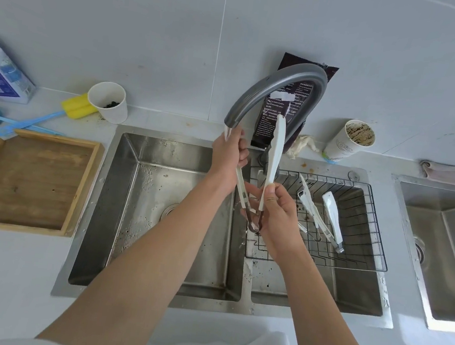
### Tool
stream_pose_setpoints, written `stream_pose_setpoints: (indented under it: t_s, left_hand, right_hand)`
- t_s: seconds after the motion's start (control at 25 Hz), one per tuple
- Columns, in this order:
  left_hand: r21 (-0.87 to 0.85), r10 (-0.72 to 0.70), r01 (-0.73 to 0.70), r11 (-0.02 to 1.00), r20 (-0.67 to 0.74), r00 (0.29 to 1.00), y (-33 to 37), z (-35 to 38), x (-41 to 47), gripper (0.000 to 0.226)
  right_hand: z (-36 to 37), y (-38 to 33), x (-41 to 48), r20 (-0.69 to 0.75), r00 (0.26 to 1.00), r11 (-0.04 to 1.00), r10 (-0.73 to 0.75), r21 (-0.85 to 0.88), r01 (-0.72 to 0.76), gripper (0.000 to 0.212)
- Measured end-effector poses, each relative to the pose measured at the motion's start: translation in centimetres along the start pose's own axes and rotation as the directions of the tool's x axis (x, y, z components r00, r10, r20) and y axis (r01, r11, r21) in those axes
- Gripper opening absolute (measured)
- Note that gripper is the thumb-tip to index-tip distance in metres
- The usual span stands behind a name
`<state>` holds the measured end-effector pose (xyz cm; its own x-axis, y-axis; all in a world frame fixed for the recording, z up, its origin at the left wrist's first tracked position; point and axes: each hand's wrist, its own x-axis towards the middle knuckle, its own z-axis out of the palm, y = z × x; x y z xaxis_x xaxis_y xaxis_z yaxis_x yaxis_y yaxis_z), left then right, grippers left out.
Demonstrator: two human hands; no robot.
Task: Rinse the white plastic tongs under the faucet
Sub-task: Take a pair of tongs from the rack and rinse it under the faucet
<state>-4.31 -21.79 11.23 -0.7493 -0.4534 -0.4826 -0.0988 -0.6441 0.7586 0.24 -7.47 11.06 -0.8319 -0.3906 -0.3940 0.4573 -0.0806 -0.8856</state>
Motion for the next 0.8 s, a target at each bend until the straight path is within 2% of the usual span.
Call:
stream_pose_setpoints:
  t_s: [0.08, 0.2, 0.36, 0.6, 0.72, 0.8]
  left_hand:
    - [0.069, 0.108, -0.107, 0.992, -0.017, 0.994, -0.8, -0.1, -0.6, 0.009]
    - [0.125, 0.157, -0.152, 0.981, -0.033, 0.987, -1.9, -0.8, -1.3, 0.011]
    - [0.068, 0.08, -0.076, 0.995, -0.059, 0.995, -1.7, -1.6, -1.2, 0.022]
    - [0.056, 0.054, -0.051, 0.997, -0.068, 0.996, 1.3, -0.8, 0.7, 0.014]
    - [0.027, 0.038, -0.037, 0.999, -0.062, 0.997, 1.8, -0.2, 1.0, 0.016]
    - [0.03, 0.043, -0.041, 0.999, -0.043, 0.998, 1.3, 0.3, 0.6, 0.009]
  right_hand:
    - [0.6, -0.3, 0.3, -0.001, 1.0, 1.0, -0.016, 0.012, 0.016, 0.021]
    - [1.3, -0.7, 0.6, -0.023, 0.999, 1.0, -0.026, -0.006, 0.026, 0.023]
    - [1.3, -0.3, 0.6, 0.018, 1.0, 0.997, -0.011, -0.076, 0.013, 0.023]
    - [1.2, 0.1, -0.3, 0.045, 0.999, 1.0, -0.01, -0.005, 0.01, 0.023]
    - [0.8, 0.0, -0.4, 0.029, 0.999, 0.999, -0.032, -0.031, 0.033, 0.023]
    - [0.7, -0.3, -0.1, -0.002, 0.998, 0.997, -0.058, -0.05, 0.058, 0.024]
